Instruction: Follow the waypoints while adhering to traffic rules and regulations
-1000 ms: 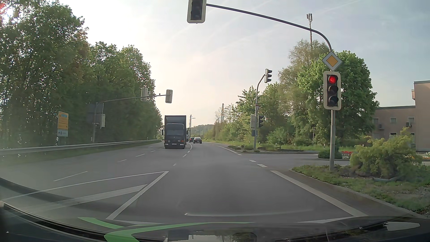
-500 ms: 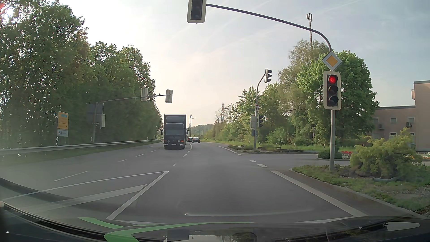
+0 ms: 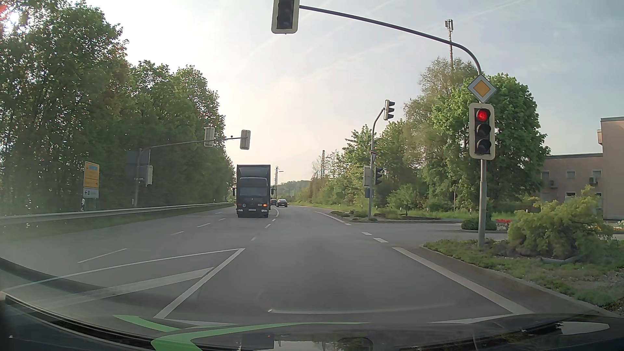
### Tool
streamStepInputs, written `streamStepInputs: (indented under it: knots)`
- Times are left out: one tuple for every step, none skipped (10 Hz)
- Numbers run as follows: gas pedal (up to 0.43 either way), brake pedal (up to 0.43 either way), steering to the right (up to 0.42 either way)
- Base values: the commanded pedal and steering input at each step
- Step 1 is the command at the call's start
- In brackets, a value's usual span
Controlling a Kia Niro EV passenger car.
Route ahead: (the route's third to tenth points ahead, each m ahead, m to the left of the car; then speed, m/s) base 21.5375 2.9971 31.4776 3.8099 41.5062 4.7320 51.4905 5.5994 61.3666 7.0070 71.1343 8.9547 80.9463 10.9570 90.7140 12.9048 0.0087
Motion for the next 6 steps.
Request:
streamStepInputs:
  knots:
    - [0.000, 0.232, 0.001]
    - [0.000, 0.232, 0.001]
    - [0.000, 0.232, 0.001]
    - [0.000, 0.232, 0.001]
    - [0.000, 0.232, 0.001]
    - [0.000, 0.238, 0.001]
